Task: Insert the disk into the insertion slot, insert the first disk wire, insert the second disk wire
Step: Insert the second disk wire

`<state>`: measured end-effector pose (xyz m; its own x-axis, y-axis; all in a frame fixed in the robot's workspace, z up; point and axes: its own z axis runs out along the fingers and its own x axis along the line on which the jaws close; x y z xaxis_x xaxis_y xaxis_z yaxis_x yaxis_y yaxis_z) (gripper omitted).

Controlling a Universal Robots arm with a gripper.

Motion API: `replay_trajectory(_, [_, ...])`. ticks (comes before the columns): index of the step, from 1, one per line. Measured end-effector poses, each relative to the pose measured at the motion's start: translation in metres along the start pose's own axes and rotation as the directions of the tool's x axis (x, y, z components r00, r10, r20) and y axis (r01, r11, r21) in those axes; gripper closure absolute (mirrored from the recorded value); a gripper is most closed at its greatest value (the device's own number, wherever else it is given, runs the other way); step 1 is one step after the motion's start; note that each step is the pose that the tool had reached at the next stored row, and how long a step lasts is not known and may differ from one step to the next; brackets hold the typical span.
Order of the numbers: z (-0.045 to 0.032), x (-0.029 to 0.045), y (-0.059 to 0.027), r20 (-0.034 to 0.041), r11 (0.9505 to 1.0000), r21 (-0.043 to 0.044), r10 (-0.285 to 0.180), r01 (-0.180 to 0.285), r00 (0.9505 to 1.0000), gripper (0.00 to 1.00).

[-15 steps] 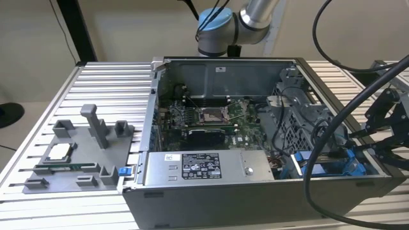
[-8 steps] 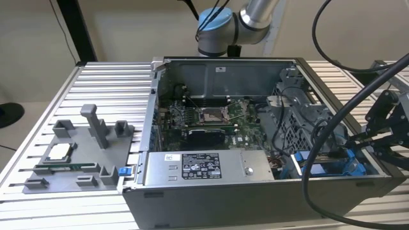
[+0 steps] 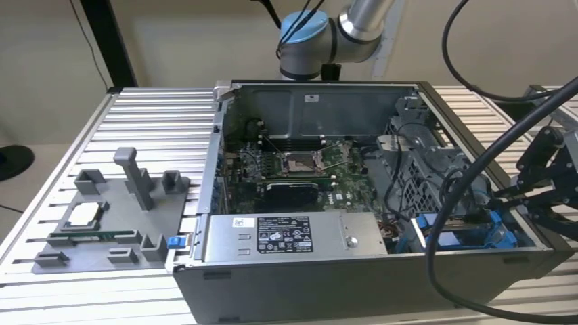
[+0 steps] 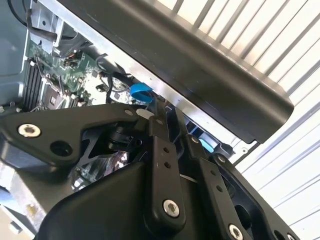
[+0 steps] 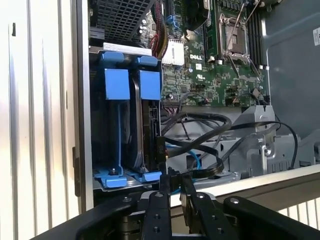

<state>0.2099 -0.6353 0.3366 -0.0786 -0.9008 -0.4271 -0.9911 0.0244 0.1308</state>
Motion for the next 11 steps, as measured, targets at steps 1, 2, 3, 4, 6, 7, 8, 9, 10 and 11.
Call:
replay_trajectory(1, [0.0001,0.0,0.0,0.0011,1.0,0.001,0.002,-0.002,1.0,0.0])
replay_trajectory(2, [0.0001,0.0,0.0,0.0014,1.0,0.0022,0.005,-0.005,1.0,0.0])
replay_trajectory(3, [0.0003,0.0003,0.0,0.0019,1.0,0.0033,0.007,-0.007,1.0,0.0])
replay_trajectory(4, [0.0004,0.0004,0.0,0.0022,0.9999,0.0045,0.009,-0.009,1.0,0.0])
replay_trajectory(6, [0.0007,0.0007,0.0001,0.0028,0.9999,0.0065,0.013,-0.013,0.9999,0.0])
replay_trajectory(7, [0.0009,0.0008,0.0002,0.0032,0.9999,0.0075,0.015,-0.015,0.9999,0.0])
replay_trajectory(8, [0.001,0.0009,0.0003,0.0036,0.9998,0.0085,0.017,-0.017,0.9998,0.0])
replay_trajectory(9, [0.0013,0.0011,0.0006,0.004,0.9998,0.0095,0.019,-0.019,0.9998,0.0])
replay_trajectory(10, [0.0014,0.0012,0.0009,0.0042,0.9997,0.0105,0.021,-0.021,0.9998,0.0])
replay_trajectory(11, [0.0015,0.0012,0.0013,0.0045,0.9997,0.0118,0.023,-0.023,0.9997,0.0])
